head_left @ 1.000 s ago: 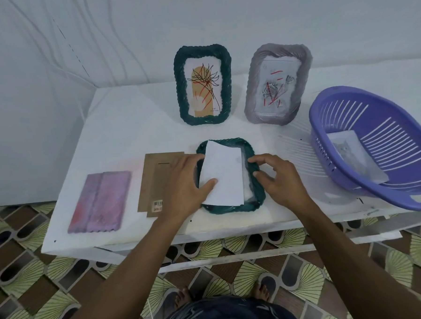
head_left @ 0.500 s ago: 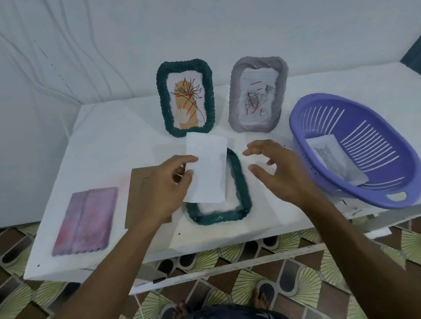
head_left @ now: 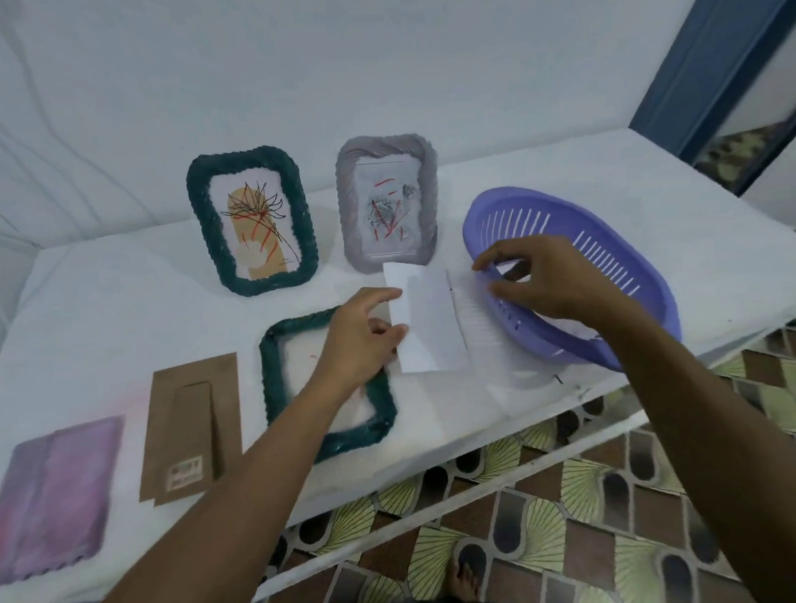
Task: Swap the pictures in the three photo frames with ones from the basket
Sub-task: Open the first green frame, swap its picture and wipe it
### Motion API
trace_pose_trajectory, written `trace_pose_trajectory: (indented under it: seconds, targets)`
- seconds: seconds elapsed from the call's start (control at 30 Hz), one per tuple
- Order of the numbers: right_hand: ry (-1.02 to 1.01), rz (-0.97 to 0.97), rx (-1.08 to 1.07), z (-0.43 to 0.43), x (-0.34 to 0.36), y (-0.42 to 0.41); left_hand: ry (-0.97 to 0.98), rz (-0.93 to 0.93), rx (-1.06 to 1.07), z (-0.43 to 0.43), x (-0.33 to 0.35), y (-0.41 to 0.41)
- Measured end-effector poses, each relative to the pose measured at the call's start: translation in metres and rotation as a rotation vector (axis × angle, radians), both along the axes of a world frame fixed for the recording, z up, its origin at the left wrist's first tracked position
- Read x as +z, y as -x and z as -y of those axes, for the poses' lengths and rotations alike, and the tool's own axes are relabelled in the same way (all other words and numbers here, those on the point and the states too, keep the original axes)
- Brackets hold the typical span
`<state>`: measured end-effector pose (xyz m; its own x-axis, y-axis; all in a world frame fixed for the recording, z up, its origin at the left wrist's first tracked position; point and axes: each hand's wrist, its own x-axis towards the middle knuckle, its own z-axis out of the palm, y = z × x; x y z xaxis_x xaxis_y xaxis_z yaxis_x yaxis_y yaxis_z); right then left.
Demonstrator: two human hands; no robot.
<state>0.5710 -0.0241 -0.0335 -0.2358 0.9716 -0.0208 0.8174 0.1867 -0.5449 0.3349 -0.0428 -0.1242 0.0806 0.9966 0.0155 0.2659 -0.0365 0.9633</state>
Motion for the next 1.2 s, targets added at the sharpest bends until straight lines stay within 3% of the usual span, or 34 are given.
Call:
trace_pose_trajectory:
  seconds: [0.2, 0.3, 0.43, 0.53, 0.9, 0.97, 1.07, 1.13, 1.2]
  targets:
    - [-0.034, -0.149, -0.075, -0.001, 0.01, -0.022, -0.098, -0.208, -0.043, -0.011, -0.026, -0.06]
    - [-0.021, -0.125, -0.053, 0.0, 0.0, -0.017, -0.175, -0.422, -0.082, -0.013, -0.028, -0.075]
    - [-0.025, -0.141, -0.029, 0.001, -0.008, -0.01, -0.262, -0.871, -0.115, -0.018, -0.023, -0.076]
    - [-0.02, -0.13, -0.021, 0.0, -0.012, -0.007, -0.232, -0.956, -0.116, -0.022, -0.022, -0.075]
    - [-0.022, -0.116, 0.007, -0.004, -0.027, -0.006, -0.198, -0.875, -0.1, -0.023, -0.028, -0.077]
    - [-0.034, -0.16, -0.015, -0.007, -0.028, -0.011, -0.216, -0.75, -0.075, -0.024, -0.028, -0.076]
    - [-0.081, -0.187, -0.102, -0.018, -0.03, -0.026, -0.19, -0.334, -0.002, -0.028, -0.021, -0.074]
    - [-0.107, -0.017, -0.13, -0.029, -0.033, -0.038, -0.171, -0.146, 0.037, -0.032, -0.009, -0.075]
    - [-0.062, 0.186, -0.092, -0.037, -0.038, -0.045, -0.175, -0.089, 0.018, -0.034, 0.005, -0.08]
